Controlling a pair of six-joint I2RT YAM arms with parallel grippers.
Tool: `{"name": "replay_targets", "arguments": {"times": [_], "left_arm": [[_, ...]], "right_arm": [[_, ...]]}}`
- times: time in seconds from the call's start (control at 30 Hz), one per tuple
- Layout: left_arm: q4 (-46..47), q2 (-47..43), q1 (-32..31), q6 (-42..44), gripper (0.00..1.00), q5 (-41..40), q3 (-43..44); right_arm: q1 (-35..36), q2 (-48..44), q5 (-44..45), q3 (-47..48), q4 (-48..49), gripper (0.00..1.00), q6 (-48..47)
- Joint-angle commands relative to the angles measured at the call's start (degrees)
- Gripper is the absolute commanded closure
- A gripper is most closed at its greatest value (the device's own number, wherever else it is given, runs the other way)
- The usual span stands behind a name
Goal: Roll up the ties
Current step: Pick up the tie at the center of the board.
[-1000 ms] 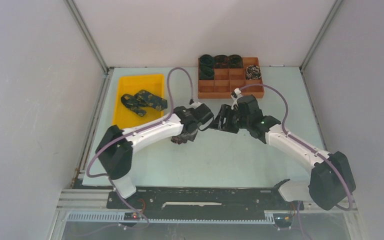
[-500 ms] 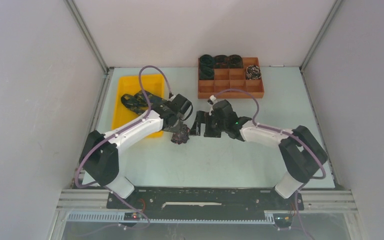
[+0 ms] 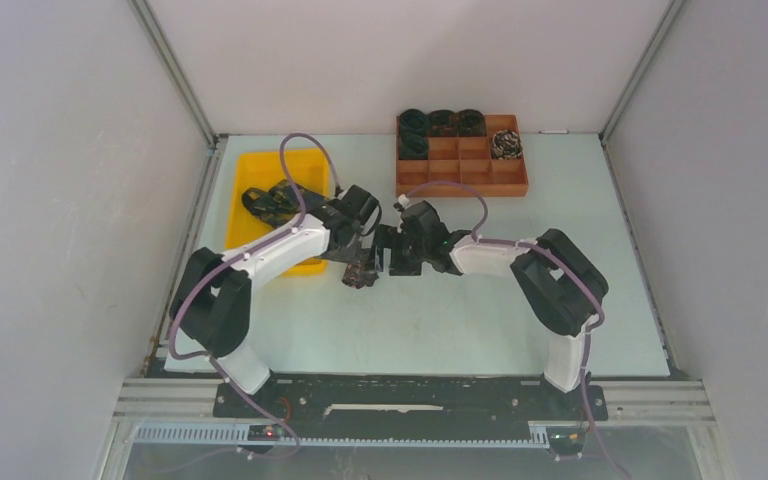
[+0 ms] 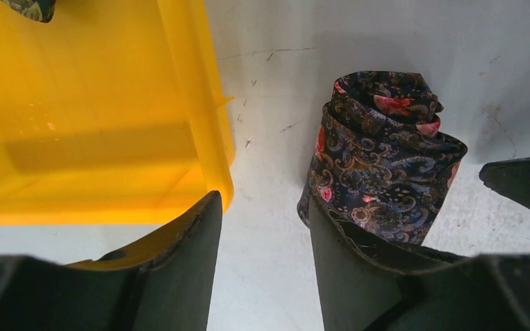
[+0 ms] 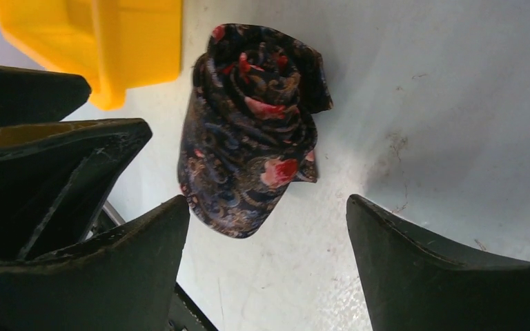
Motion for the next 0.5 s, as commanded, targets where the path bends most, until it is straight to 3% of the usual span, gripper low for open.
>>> {"name": "replay_targets", "arguments": {"times": [0.0,0.47], "left_arm": [[1.7,1.4,0.7,1.2,0.44,0.2,-0.2],[2.5,5.0,0.9,0.3,0.49,0.5,-2.1]], "right_arm": [[0.3,2.2,-0.7,2.0,3.5,0.15,1.8],[0.3,7.1,-5.9,2.1,8.0,0.41,4.7]]}}
